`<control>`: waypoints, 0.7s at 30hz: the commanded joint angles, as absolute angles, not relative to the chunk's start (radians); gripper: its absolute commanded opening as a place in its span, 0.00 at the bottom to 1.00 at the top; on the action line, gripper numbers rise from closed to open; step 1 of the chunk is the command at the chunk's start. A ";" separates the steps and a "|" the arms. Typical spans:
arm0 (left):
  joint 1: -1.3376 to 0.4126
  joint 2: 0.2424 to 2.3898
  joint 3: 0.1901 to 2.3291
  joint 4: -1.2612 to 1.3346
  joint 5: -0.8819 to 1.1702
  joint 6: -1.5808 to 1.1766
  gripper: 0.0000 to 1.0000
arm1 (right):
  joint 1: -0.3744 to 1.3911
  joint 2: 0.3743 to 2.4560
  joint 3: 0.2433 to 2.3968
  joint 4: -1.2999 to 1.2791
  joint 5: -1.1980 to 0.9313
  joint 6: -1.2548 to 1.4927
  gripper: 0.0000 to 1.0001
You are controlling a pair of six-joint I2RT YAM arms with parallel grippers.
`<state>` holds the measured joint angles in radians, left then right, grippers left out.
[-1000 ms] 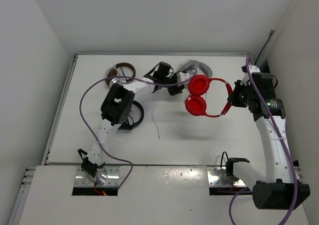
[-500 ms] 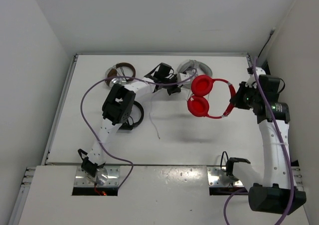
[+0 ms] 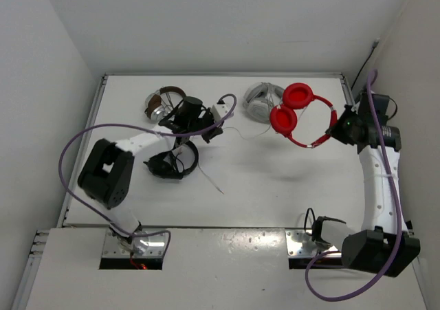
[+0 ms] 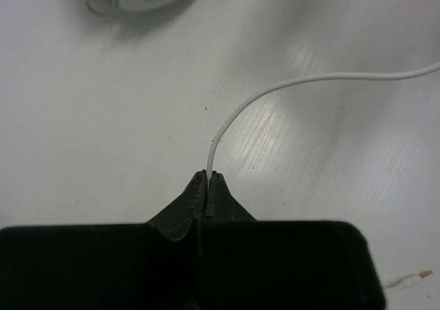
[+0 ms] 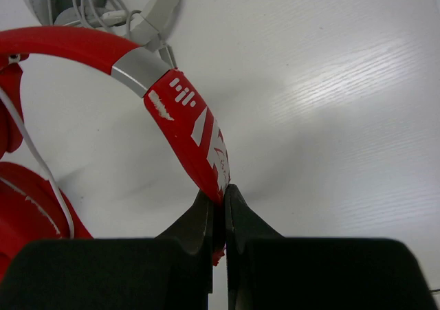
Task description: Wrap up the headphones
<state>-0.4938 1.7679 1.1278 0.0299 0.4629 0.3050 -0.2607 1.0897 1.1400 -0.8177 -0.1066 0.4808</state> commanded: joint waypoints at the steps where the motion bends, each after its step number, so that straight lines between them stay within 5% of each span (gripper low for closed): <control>1: -0.598 1.590 1.063 0.043 0.291 0.304 0.00 | -0.172 1.138 1.235 -0.747 -0.002 0.673 0.00; 9: -0.851 1.431 1.062 -0.048 0.037 0.416 0.00 | -0.118 1.252 1.276 -0.726 0.000 0.784 0.00; 21: -0.950 1.427 1.282 -0.018 -0.060 0.465 0.00 | 0.032 1.213 1.238 -0.637 0.193 0.539 0.00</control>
